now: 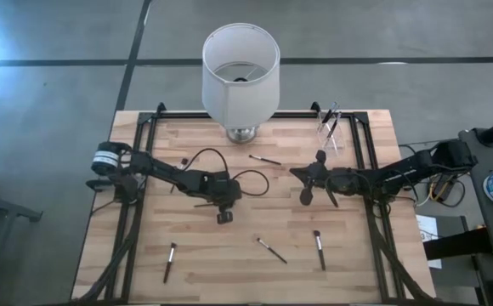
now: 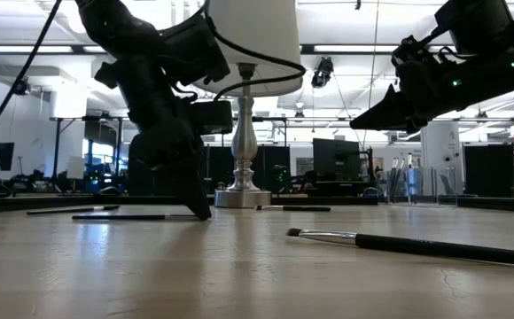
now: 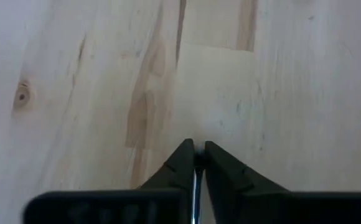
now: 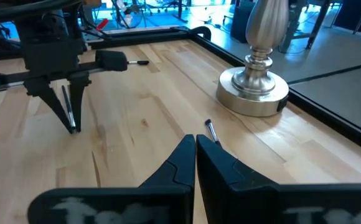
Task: Put items in baskets/containers
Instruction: Put the eyeshadow brush into the transparent organizer
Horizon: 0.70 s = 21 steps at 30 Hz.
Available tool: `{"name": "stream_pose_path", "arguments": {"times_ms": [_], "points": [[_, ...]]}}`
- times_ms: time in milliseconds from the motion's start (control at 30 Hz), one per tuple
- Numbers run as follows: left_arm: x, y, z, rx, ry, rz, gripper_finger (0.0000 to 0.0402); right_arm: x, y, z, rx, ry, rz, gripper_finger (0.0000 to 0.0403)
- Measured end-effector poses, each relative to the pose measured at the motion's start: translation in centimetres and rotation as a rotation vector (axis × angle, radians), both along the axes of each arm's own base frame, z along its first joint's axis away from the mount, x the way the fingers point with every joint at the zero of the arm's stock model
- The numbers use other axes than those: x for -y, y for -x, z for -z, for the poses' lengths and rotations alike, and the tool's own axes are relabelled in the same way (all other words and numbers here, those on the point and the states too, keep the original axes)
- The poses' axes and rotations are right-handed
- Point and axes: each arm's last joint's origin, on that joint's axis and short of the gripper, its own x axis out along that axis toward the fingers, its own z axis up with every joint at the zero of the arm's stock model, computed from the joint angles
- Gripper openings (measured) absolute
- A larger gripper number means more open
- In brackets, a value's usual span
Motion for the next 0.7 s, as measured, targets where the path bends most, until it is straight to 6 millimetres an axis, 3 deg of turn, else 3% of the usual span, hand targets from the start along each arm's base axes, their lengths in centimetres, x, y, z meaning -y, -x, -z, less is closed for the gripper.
{"name": "stream_pose_path", "arguments": {"times_ms": [67, 233, 400, 533, 700], "points": [[-0.1, 0.0, 0.0, -0.004, -0.016, -0.01, 0.001, 0.0, 0.0, 0.0, -0.001, 0.001, 0.0, 0.0008], [-0.2, 0.1, -0.3, 0.009, -0.04, -0.027, 0.0001, 0.0, 0.0, 0.1, -0.008, 0.001, 0.0, 0.0008], [-0.2, 0.2, -2.1, 0.099, -0.031, -0.033, 0.0, 0.0, 0.2, 0.3, -0.013, -0.003, 0.001, 0.0008], [-0.2, 0.8, -2.6, 0.215, -0.016, -0.048, 0.0, -0.1, 0.5, 0.7, -0.012, -0.023, 0.001, 0.0009], [-0.3, 1.7, -3.2, 0.486, 0.002, -0.064, 0.0, -0.5, 0.6, 0.6, 0.039, -0.045, -0.015, 0.0009]]}}
